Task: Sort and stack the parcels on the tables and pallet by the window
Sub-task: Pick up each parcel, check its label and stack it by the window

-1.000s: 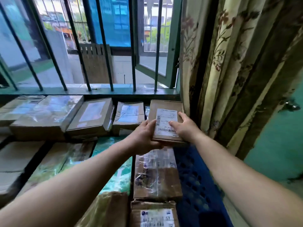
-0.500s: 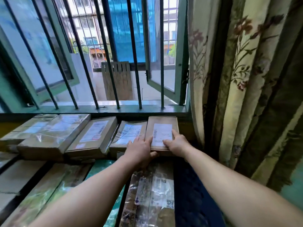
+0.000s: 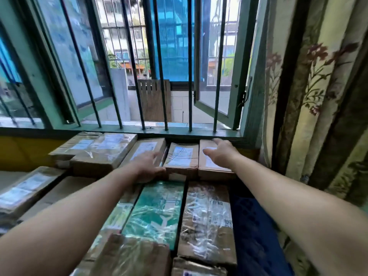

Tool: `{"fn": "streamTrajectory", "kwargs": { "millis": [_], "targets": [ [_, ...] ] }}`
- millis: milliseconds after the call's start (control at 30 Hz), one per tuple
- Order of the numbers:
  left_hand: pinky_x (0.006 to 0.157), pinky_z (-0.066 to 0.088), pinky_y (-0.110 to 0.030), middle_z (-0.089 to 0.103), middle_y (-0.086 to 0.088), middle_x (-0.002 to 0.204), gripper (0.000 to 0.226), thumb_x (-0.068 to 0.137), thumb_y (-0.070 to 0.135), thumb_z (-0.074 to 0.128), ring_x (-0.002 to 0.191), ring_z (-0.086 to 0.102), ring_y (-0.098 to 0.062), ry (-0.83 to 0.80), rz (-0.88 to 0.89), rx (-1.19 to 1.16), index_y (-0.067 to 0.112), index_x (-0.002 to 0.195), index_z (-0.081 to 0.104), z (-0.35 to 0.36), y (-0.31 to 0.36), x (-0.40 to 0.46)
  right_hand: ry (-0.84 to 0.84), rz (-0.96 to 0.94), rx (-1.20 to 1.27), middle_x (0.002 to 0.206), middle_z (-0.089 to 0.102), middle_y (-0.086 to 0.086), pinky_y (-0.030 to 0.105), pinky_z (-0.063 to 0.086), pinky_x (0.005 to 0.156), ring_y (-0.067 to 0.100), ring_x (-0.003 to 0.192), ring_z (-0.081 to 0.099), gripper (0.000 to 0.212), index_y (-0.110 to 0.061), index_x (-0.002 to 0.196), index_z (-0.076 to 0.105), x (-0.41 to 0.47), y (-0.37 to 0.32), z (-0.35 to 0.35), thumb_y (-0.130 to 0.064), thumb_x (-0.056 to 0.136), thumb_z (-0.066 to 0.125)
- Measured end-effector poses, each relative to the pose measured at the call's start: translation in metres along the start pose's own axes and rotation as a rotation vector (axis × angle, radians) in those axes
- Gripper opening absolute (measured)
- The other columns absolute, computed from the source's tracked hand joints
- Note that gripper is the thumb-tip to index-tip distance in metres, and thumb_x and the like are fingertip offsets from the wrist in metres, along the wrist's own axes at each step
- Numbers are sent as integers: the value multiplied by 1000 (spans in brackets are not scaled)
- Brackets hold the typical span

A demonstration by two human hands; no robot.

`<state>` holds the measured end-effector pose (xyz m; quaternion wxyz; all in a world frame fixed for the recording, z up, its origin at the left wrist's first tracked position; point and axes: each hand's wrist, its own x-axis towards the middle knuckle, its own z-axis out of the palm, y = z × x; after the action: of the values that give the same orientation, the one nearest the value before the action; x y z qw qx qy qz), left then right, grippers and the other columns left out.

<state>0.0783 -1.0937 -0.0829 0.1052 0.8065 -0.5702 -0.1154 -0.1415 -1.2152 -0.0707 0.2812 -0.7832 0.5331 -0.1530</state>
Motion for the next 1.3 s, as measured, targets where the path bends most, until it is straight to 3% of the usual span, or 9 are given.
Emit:
{"fn": "streamTrajectory", "kwargs": {
  "millis": [133,233,433,567,700,900,1033,1133,1300],
  "targets": [
    [112,28,-29,37,-12,151,75,86,35,69,138,36,-25,18,-20,-27,10,147,33,-31,-56,-55,11,-61,-32,152,40,14,37,36,109,33,137,41,69,-15,152,34,-42,-61,18,-50,96,55],
    [104,39,-31,56,-12,131,58,83,33,72,124,52,-28,65,-13,-68,14,134,50,-49,-105,-105,7,-112,-36,149,44,17,35,41,105,33,131,47,71,-13,151,35,-74,-115,52,-50,94,57],
    [113,21,-27,29,-7,155,72,90,39,62,143,26,-21,129,-104,-45,15,149,30,-80,-216,-215,-74,-288,-82,147,47,17,34,42,104,34,131,48,70,-17,151,35,-142,-245,140,-51,94,58],
    [114,23,-29,26,-6,156,73,89,44,61,143,26,-22,201,-229,-81,18,149,29,-101,-291,-273,-159,-450,-49,140,50,6,26,43,90,28,125,52,67,-21,149,38,-180,-331,200,-49,93,60],
    [116,24,-35,24,-4,157,74,88,43,63,143,26,-22,263,-344,-151,21,150,28,-111,-355,-316,-243,-599,-60,153,38,8,36,49,96,28,129,49,69,-24,152,31,-206,-402,254,-52,95,57],
    [114,23,-36,19,-4,159,74,90,45,60,143,25,-23,272,-493,-183,21,151,25,-119,-448,-339,-353,-734,-48,156,33,5,33,50,95,26,133,46,67,-27,152,30,-208,-482,339,-49,95,58],
    [114,28,-39,26,-3,156,74,88,48,61,140,31,-23,279,-593,-170,23,150,28,-132,-505,-334,-417,-763,-14,153,37,5,25,47,77,25,128,50,65,-26,151,32,-186,-533,387,-46,95,58],
    [112,32,-39,28,-1,155,77,85,51,63,137,35,-22,258,-674,-182,25,149,28,-141,-549,-333,-474,-756,4,153,38,5,27,50,80,25,127,50,63,-26,150,34,-173,-570,416,-45,95,59],
    [110,31,-32,26,-4,155,74,88,44,64,136,35,-22,273,-756,-224,22,150,29,-157,-608,-327,-557,-741,19,142,48,6,30,56,83,18,104,55,57,-27,145,41,-161,-618,463,-45,94,61]
  ]
}}
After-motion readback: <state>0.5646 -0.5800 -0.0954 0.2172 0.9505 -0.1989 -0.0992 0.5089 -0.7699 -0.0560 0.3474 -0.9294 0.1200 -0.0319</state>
